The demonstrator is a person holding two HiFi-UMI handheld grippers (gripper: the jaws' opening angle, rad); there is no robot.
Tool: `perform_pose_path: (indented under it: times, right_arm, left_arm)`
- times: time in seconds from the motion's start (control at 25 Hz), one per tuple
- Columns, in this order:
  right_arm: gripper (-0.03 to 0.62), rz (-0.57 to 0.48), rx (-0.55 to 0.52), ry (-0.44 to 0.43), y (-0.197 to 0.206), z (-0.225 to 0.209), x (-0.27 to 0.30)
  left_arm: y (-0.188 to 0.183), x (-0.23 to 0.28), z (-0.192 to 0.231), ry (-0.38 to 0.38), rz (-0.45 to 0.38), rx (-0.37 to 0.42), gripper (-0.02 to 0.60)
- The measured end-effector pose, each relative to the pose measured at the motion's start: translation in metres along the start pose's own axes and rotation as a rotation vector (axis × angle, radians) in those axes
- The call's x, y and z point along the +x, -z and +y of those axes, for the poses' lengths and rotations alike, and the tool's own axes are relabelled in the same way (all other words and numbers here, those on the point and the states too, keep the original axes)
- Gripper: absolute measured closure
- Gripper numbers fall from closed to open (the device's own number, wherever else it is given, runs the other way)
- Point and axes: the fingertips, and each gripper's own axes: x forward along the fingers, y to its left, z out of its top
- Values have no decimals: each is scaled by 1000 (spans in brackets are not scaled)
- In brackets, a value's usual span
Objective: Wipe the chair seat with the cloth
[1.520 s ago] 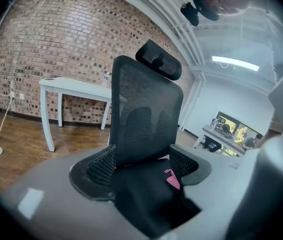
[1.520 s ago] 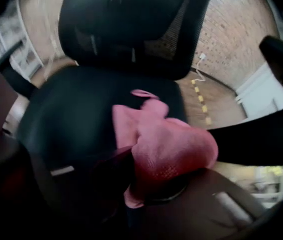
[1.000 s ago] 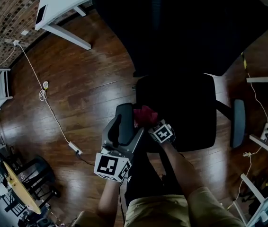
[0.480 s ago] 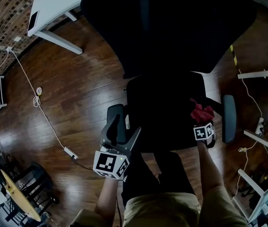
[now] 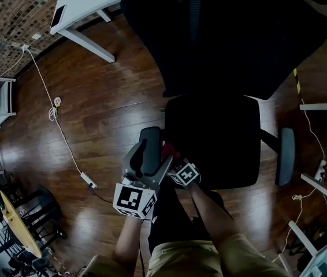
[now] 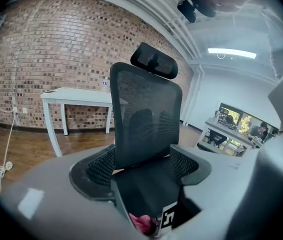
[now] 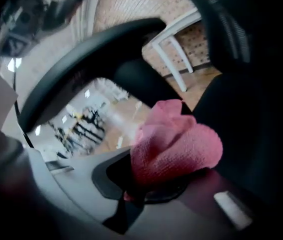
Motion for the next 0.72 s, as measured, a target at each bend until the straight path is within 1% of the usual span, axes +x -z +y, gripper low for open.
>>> perform_pose_path:
  times: [0.04, 0.08, 0.12, 0.16, 0.2, 0.24, 0.32, 0.36, 0.4, 0.44, 0.48, 0.56, 0.6, 0.64, 0.68, 0.72]
  right_arm:
    - [571, 45, -29, 17, 9, -6, 0]
    - [572, 70, -40, 56, 16, -19, -7]
    - [572, 90, -38, 126, 25, -38, -23]
    - [572, 125, -33, 233, 39, -64, -46]
    - [572, 174, -24, 363, 59, -96, -77]
    - [572, 226, -8, 502, 82, -130, -116]
    - [572, 324, 27, 777, 127, -188, -211]
    - [572, 361, 43, 886, 146, -210, -259]
    - [572, 381, 62, 954, 161, -225, -297]
    - [572, 392, 76, 983, 173, -234, -324]
    - [572, 406, 78, 995, 181, -239, -340]
    - [572, 427, 80, 1010, 188, -243, -354]
    - [572, 398, 99, 1004, 186, -241, -353]
    - [572, 330, 124, 968, 178, -235, -343]
    - [572, 233, 144, 887, 165, -221, -321]
    - [572, 132, 150, 769, 148, -201, -289]
  left_arm:
    - [0, -2, 0, -4, 0, -3, 259]
    - [-1, -4, 2, -11, -2, -5, 259]
    - [-1, -5, 4, -18, -6, -6, 259]
    - [0, -5, 6, -24, -12, -4, 262]
    - [2, -5, 6, -27, -15, -1, 270]
    - [4, -3, 6, -26, -12, 2, 270]
    - [9, 2, -1, -8, 4, 3, 270]
    - [10, 6, -6, 2, 10, 3, 270]
    - [9, 9, -10, 10, 9, 0, 270]
    - [7, 12, -14, 14, 4, -6, 270]
    - [5, 14, -16, 17, -4, -14, 270]
    - [4, 20, -22, 25, -19, -25, 270]
    - [2, 22, -26, 32, -23, -27, 270]
    - [-1, 23, -29, 38, -26, -26, 270]
    - [-4, 23, -31, 43, -29, -21, 270]
    - [-6, 21, -31, 45, -29, -13, 270]
